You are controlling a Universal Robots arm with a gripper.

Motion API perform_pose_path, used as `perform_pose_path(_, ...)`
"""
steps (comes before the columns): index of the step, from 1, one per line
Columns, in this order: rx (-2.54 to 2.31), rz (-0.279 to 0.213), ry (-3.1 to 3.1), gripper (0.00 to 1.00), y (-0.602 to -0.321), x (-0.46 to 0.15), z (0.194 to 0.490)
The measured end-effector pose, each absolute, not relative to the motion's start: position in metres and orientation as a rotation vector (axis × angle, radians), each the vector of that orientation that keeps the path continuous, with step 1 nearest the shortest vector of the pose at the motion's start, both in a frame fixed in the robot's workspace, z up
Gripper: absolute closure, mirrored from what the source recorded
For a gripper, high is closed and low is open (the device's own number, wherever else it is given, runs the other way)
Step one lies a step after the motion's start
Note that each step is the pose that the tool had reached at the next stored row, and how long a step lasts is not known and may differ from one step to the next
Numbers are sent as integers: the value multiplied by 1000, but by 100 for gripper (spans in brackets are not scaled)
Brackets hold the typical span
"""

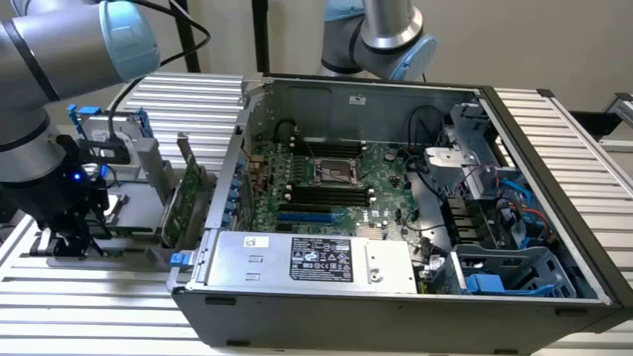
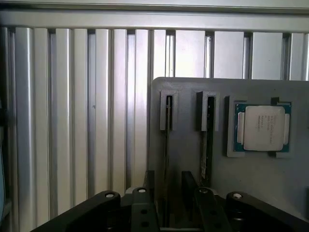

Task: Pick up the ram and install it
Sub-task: 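Pick up the ram and move it above insertion slot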

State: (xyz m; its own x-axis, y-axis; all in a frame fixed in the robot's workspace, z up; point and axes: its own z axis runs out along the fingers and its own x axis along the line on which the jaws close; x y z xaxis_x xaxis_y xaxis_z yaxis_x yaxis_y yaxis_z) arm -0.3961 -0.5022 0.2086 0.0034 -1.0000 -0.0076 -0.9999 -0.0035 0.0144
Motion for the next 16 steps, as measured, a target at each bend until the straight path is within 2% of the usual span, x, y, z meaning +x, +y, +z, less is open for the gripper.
perform_pose_path(16, 2220, -64, -2212, 0, -503, -393, 196)
